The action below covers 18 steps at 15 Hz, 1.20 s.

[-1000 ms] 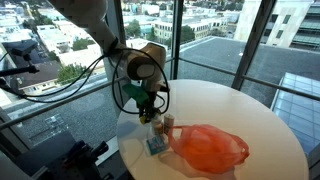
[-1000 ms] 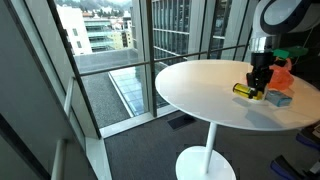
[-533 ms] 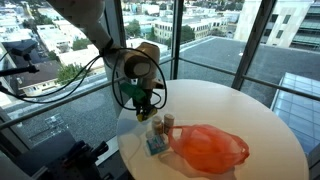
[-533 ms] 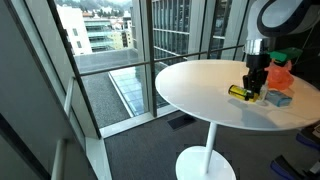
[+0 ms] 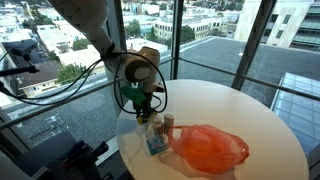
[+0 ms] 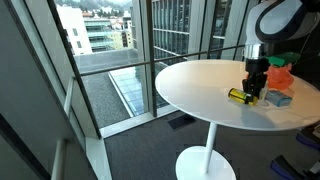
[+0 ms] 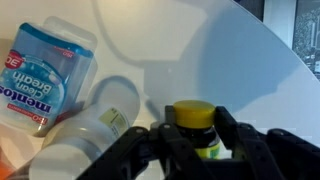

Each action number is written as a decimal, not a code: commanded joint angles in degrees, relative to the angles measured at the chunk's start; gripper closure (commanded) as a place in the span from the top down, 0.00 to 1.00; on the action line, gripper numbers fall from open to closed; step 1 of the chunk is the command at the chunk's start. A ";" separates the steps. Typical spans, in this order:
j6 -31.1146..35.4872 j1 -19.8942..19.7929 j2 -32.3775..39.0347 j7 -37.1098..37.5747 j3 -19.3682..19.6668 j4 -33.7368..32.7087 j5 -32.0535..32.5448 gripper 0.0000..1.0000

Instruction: Remove the yellow and brown bottle from the plastic bag and put it on the table

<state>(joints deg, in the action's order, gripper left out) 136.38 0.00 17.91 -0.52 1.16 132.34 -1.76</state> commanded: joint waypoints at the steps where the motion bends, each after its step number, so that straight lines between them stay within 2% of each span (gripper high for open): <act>1: -0.14 -0.30 0.50 0.15 0.14 -0.99 1.07 0.62; 6: -0.35 -0.29 -0.12 0.41 0.45 -0.84 1.43 0.99; 18: 3.35 -0.19 -5.75 0.30 0.88 -0.42 3.94 1.00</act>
<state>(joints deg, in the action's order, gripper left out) 139.04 -0.01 15.02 -0.48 2.04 131.43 0.89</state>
